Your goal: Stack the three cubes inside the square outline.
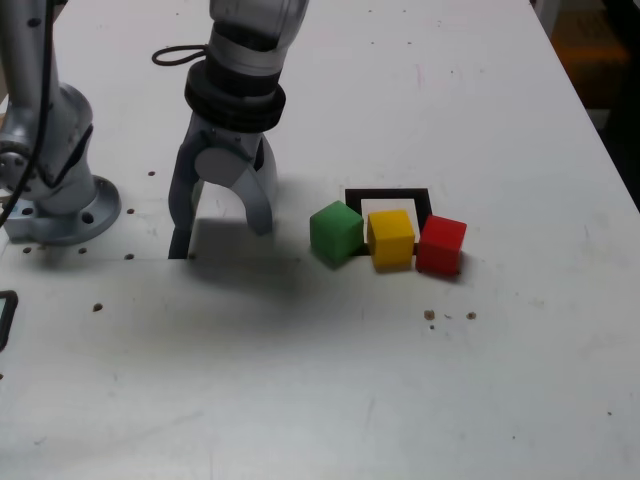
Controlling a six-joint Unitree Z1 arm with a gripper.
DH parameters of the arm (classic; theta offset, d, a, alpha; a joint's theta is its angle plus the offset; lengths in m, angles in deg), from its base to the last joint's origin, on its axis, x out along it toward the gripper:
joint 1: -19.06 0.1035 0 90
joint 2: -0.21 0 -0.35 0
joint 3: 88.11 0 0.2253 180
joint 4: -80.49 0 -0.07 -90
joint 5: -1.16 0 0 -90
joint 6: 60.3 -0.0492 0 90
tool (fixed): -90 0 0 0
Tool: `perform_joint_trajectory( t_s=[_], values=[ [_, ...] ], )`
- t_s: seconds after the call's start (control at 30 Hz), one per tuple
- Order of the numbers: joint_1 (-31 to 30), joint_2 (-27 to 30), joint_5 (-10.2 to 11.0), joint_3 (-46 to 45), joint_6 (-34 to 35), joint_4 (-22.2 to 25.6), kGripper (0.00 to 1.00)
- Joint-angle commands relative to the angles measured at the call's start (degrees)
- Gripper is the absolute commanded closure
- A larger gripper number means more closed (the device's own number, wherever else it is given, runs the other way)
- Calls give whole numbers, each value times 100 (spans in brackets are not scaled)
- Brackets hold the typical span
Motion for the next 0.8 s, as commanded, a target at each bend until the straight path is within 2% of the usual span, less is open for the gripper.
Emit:
perform_joint_trajectory(
  t_s=[0.0,0.47,0.6,0.77],
  values=[
    [4,5,1,-11,-6,17,31],
    [22,30,39,25,-5,40,30],
    [22,79,99,192,46,225,28],
    [22,126,312,555,264,659,27]
  ],
)
